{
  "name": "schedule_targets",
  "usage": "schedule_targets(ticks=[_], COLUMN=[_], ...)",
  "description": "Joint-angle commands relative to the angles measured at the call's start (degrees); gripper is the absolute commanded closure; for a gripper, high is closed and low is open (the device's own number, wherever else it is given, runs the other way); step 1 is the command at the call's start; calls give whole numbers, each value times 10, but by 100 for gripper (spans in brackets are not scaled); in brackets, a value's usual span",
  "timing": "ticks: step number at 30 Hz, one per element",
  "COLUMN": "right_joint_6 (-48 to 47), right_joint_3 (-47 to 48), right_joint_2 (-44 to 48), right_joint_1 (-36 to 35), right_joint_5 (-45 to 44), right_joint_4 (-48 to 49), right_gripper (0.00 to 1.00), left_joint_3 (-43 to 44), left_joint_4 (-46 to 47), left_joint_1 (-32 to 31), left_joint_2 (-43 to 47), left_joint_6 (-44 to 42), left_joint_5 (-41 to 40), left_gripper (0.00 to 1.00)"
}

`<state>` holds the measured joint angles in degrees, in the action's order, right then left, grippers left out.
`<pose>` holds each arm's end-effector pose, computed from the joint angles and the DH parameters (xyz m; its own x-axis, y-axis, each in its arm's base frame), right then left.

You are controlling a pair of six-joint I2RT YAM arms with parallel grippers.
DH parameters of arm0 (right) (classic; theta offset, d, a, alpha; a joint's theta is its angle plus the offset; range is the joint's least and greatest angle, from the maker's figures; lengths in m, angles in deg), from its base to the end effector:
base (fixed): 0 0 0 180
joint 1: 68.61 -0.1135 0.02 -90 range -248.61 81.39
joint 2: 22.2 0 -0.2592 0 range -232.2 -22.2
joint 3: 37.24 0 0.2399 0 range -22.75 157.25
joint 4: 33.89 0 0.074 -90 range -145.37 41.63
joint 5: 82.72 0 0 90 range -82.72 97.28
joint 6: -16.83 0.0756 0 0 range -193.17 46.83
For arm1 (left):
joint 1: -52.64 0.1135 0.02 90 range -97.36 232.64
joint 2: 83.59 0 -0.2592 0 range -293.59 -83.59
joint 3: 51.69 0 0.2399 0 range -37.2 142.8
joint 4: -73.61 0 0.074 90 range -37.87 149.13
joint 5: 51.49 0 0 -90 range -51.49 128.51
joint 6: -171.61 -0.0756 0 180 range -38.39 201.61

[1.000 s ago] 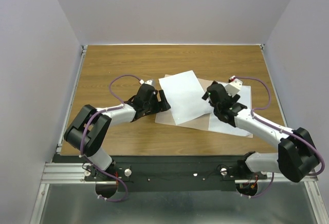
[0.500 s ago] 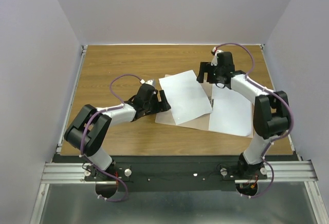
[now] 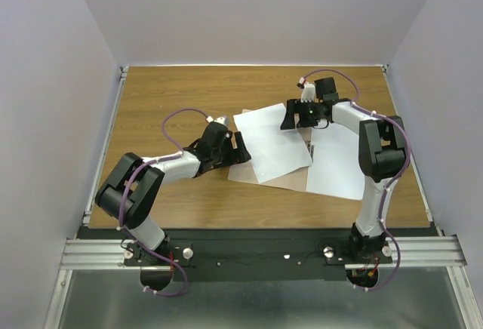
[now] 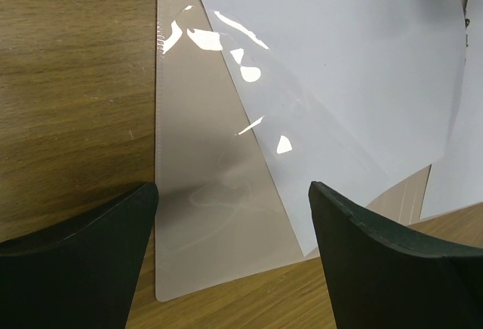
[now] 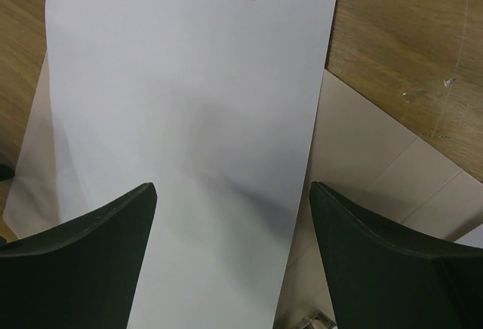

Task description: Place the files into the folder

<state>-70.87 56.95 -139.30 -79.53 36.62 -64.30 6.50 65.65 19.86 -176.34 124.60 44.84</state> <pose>0.4276 0.1202 0.1387 -0.8050 -0.1197 -0.5811 -0.4206 0.8059 0.4166 0.2813 -0.1910 0.1355 -0.8292 -0.2721 -0.4883 0.0561 0.8286 -0.5571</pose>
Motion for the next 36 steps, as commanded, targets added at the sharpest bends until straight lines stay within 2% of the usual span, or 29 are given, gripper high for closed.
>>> schedule_targets(ticks=[1, 5, 13, 16, 22, 23, 25, 28, 29, 36], right_joint_6=[-5, 19, 35, 50, 42, 44, 47, 50, 52, 77], right_joint_3=[12, 7, -29, -33, -21, -17, -3, 12, 12, -10], right_joint_2=[-25, -25, 9, 13, -3, -8, -25, -38, -42, 0], right_joint_1=[1, 1, 3, 8, 12, 13, 17, 20, 20, 25], right_joint_5=[-10, 13, 28, 29, 9, 5, -11, -20, -22, -109], right_joint_4=[-30, -35, -35, -36, -36, -36, -35, -36, -36, -31], right_gripper=[10, 23, 31, 37, 55, 64, 72, 89, 99, 99], left_joint_3=[-19, -18, -20, -20, -17, -17, -15, -15, -14, -11], left_joint_4=[-81, -81, -81, -82, -82, -83, -83, -83, -84, -88], left_joint_1=[-6, -6, -6, -6, -6, -6, -6, -6, -6, -6], left_joint_2=[-32, -37, -33, -31, -33, -34, -35, -33, -32, -35], left_joint_6=[3, 5, 10, 12, 13, 13, 13, 13, 15, 15], left_joint_5=[-11, -12, -14, -15, -16, -15, -15, -14, -15, -17], left_gripper=[8, 8, 8, 8, 8, 8, 8, 8, 8, 8])
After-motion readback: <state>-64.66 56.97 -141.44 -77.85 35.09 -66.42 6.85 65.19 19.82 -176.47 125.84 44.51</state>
